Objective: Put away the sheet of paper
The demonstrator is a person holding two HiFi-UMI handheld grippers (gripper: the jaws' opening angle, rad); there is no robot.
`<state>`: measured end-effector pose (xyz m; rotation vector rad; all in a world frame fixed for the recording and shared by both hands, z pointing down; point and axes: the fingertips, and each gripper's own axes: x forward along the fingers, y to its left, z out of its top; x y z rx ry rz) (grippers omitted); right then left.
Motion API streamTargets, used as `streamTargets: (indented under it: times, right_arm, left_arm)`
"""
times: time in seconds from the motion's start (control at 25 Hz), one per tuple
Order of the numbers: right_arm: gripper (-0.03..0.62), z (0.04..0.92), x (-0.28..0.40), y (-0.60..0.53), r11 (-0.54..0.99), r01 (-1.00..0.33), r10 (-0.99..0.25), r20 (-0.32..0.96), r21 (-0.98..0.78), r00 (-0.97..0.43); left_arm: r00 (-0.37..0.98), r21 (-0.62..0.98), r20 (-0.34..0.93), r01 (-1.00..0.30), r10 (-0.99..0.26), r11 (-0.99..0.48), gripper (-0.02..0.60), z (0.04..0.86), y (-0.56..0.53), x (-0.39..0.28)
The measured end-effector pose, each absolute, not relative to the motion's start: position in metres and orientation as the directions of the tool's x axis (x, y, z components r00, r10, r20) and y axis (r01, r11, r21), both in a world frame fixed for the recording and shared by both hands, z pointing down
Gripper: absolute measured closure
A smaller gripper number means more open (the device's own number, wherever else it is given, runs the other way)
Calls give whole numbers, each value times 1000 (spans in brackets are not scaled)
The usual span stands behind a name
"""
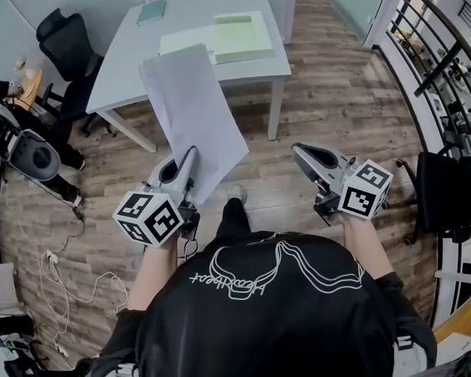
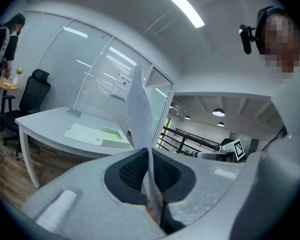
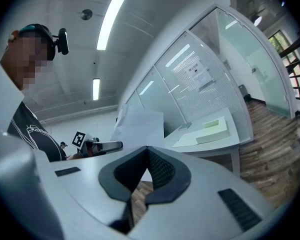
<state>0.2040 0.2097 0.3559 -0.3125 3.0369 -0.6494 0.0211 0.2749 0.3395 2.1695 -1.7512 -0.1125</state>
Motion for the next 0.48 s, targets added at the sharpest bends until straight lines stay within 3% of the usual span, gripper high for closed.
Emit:
streamTargets:
  times: [0.48]
  right_arm:
    - [585, 353, 60, 79, 872, -238, -224, 83, -428, -971]
  left_arm:
    - [294, 372, 199, -905, -935, -206, 572, 347, 129, -122]
